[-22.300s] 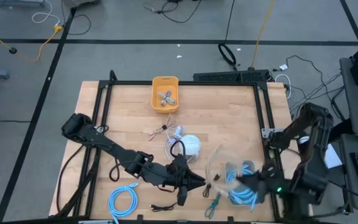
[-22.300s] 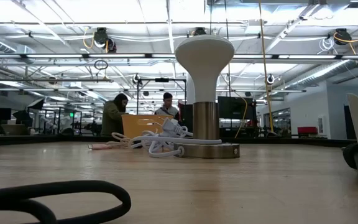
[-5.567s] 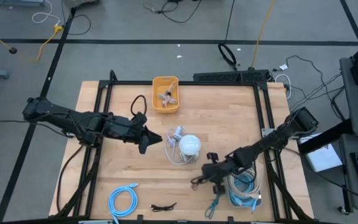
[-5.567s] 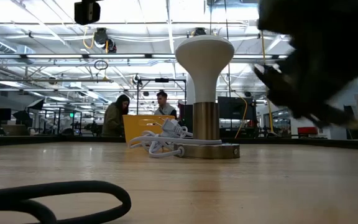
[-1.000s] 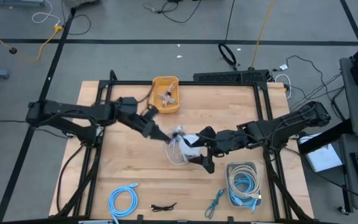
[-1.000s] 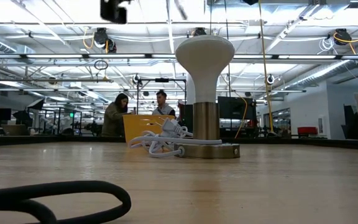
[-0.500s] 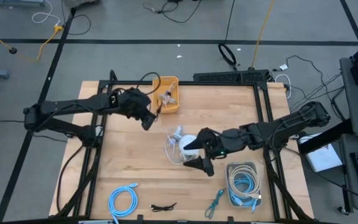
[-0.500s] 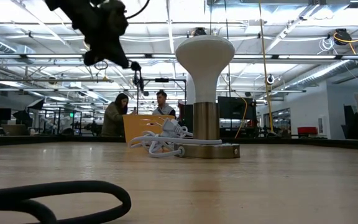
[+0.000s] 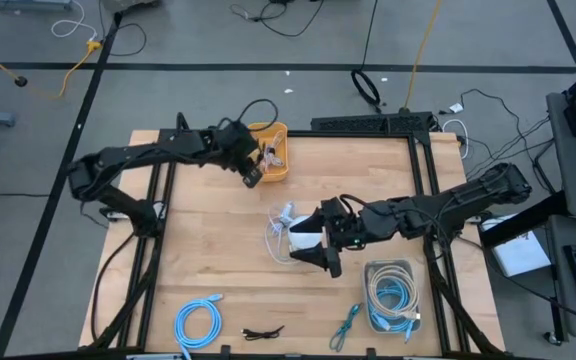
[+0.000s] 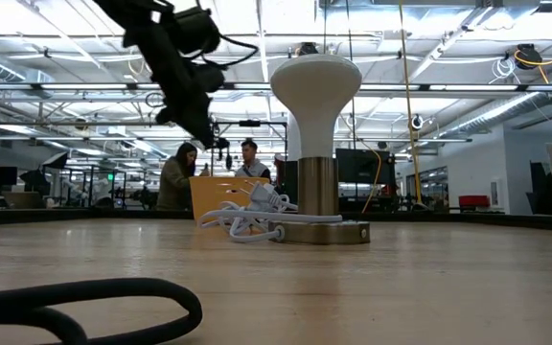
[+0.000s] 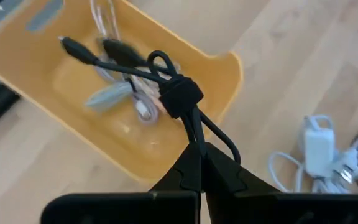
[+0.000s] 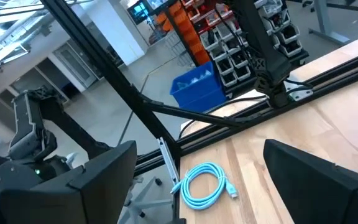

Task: Pick & Place USB Port
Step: Put the right black charger cable into the yellow bin, then put the black charger cable into the yellow bin

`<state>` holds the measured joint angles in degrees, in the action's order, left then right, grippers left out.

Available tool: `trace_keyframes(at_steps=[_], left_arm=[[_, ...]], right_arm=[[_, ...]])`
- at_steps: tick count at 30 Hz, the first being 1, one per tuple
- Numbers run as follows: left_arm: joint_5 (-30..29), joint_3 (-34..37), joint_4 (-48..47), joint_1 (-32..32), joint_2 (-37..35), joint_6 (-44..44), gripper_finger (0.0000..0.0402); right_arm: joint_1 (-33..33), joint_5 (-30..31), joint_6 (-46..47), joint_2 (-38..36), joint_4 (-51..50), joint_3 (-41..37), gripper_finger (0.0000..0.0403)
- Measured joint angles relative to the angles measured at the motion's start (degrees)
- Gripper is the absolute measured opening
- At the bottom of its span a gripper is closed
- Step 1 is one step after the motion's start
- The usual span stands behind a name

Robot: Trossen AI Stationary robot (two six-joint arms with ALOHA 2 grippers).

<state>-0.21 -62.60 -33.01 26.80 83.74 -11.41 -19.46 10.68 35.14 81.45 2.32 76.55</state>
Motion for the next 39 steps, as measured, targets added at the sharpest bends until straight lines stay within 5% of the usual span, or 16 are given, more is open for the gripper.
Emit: trace_keyframes(at_steps=[7, 15, 28, 39], left_arm=[[-0.31, -8.01, -3.99, 2.9, 8.02, 3.84, 0.0001], [2.82, -8.21, -5.62, 4.8, 13.13, 2.68, 0.0001], [-1.33, -8.21, -5.93, 6.35, 14.35, 0.4, 0.0056], [8.36, -8.21, 4.02, 7.16, 14.38, -3.96, 0.0089]], right_arm=[[-0.02, 0.0, 0.04, 0.0, 0.01, 0.0, 0.0343], [-0.02, -0.14, -0.3, 0.0, -0.02, 0.0, 0.0343], [-0.02, -0.2, -0.89, -0.02, -0.01, 0.0, 0.0343], [-0.02, -0.22, -1.14, -0.04, -0.01, 0.0, 0.0343]])
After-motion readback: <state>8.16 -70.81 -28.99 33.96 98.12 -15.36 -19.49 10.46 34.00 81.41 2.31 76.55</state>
